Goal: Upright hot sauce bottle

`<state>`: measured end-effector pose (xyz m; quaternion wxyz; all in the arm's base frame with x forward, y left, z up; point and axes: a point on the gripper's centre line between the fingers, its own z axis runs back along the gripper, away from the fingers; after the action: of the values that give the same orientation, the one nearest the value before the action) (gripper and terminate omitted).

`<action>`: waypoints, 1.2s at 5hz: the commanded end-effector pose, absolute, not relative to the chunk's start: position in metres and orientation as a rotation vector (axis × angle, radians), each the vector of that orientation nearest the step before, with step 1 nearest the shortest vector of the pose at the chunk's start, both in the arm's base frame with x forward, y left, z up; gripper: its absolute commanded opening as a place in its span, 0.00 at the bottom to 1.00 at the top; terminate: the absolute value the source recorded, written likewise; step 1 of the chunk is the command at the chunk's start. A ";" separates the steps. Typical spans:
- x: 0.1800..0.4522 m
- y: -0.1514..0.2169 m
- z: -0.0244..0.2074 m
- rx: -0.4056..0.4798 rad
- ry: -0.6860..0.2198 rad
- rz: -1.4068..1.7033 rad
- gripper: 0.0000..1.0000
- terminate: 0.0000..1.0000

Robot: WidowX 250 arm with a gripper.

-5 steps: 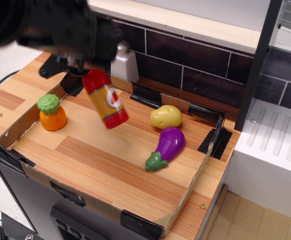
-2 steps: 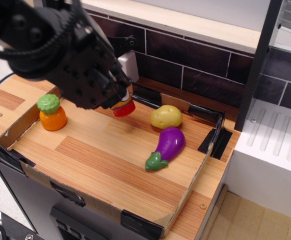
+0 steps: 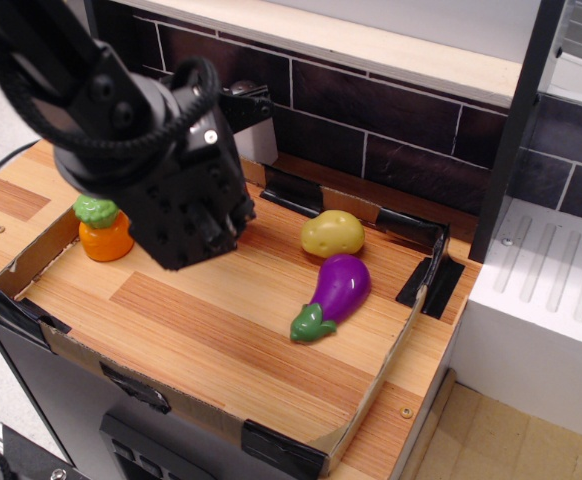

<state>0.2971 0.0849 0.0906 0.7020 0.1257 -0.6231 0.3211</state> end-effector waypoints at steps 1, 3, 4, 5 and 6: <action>0.284 0.070 0.080 0.331 -1.422 0.624 0.00 0.00; 0.279 0.068 0.072 0.328 -1.357 0.619 1.00 0.00; 0.276 0.067 0.078 0.295 -1.338 0.655 1.00 0.00; 0.275 0.065 0.083 0.272 -1.313 0.680 1.00 0.00; 0.272 0.060 0.097 0.240 -1.281 0.730 1.00 0.00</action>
<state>0.2743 0.0701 0.0942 0.7454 0.1169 -0.5647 0.3346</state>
